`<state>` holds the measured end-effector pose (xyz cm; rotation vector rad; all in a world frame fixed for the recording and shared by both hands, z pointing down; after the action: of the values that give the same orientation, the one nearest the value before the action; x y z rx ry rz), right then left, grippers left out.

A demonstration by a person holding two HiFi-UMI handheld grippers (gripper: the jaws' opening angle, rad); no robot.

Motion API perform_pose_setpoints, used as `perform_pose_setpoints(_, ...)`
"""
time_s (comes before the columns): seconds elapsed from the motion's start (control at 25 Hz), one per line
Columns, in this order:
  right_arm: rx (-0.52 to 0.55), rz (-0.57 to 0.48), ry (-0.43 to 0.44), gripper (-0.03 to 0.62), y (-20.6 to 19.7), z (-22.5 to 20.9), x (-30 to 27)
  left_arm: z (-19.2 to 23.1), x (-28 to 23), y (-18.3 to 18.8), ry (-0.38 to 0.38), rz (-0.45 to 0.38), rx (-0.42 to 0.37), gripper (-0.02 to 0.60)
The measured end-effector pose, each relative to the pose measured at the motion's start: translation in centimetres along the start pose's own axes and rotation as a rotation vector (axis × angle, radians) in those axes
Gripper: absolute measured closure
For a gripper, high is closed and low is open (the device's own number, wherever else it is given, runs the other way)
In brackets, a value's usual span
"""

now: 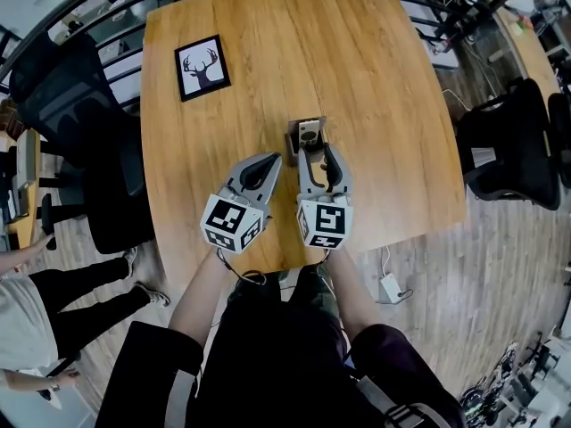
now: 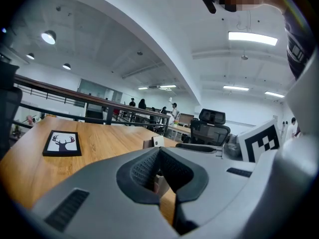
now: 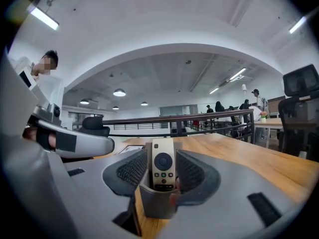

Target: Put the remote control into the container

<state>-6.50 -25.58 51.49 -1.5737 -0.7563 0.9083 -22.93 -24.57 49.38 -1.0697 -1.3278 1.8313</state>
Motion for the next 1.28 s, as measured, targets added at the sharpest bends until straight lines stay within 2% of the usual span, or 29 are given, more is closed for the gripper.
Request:
perform_pose_setpoints(0.16, 0.012, 0.009, 0.046, 0.521, 3.2, 0.0, 2.4, -2.0, 1.6, 2.2, 0.061, -0.003, -0.021, 0.574)
perform_pose_setpoints(0.28, 0.017, 0.007, 0.091, 0.56, 5.5, -0.1, 4.8, -4.2, 2.8, 4.0, 0.098, -0.019, -0.024, 0.574)
perform_pose_setpoints(0.44, 0.015, 0.014, 0.174, 0.574, 7.6, -0.7, 8.0, -7.4, 3.7, 5.6, 0.133, -0.056, -0.021, 0.574)
perform_pose_setpoints(0.76, -0.008, -0.011, 0.323, 0.576, 8.8, -1.9, 13.3, -12.5, 5.6, 5.9, 0.187, -0.092, -0.017, 0.574)
perform_pose_setpoints(1.28, 0.03, -0.051, 0.387, 0.576, 10.0, -2.9, 15.5, -15.8, 6.9, 6.1, 0.228, -0.119, -0.058, 0.574)
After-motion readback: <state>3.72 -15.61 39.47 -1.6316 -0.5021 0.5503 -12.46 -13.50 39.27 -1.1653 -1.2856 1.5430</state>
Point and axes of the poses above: the fingertips, and each gripper's own axes: x backward along the fingers, z to its left, y out of its top, the point moved 10 cm from there along x, backward along the fingers, and after that the axes turned 10 degrees about y, right-handed, at the moved point
